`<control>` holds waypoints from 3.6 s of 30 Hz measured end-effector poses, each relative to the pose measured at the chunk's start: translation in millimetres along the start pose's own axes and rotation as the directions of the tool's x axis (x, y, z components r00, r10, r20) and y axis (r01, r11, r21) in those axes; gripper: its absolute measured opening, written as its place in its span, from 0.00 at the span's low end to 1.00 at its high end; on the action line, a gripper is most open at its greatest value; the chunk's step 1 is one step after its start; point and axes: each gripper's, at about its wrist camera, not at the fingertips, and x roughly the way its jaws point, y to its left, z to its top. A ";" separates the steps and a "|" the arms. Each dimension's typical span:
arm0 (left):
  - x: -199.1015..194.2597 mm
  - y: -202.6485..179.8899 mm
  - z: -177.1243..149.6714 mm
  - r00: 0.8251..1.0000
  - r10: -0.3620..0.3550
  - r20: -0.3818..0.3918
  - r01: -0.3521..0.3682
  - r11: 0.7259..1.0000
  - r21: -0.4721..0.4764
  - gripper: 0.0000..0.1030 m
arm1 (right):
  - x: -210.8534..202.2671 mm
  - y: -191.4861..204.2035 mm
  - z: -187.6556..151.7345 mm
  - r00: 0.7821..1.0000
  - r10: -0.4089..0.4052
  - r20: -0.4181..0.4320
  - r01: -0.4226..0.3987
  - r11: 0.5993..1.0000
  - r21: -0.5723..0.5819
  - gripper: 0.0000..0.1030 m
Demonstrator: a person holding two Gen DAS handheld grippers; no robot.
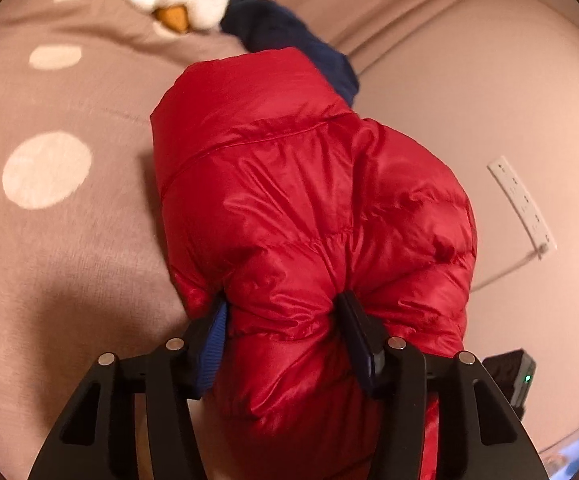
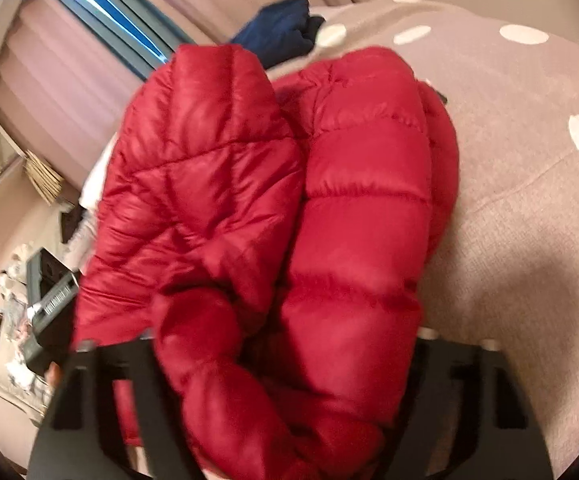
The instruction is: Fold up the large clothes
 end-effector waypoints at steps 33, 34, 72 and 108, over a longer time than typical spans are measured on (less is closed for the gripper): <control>-172.3 -33.9 14.4 0.938 -0.092 0.334 0.043 0.988 0.152 0.50 | -53.5 162.6 8.0 0.955 0.267 0.132 -0.212 0.921 -0.326 0.41; -179.7 -33.4 15.8 0.934 -0.093 0.346 0.042 0.987 0.152 0.50 | -52.8 169.6 8.3 0.953 0.273 0.132 -0.216 0.916 -0.337 0.40; -179.1 161.9 19.3 0.855 0.471 0.216 -0.447 0.881 -0.155 0.60 | 171.2 183.4 -62.8 0.973 0.098 -0.211 -0.173 0.911 -0.375 0.60; -163.8 164.3 22.8 0.772 0.586 0.248 -0.584 0.807 -0.090 0.66 | 180.0 182.3 -63.2 0.976 0.033 -0.213 -0.111 0.924 -0.366 0.78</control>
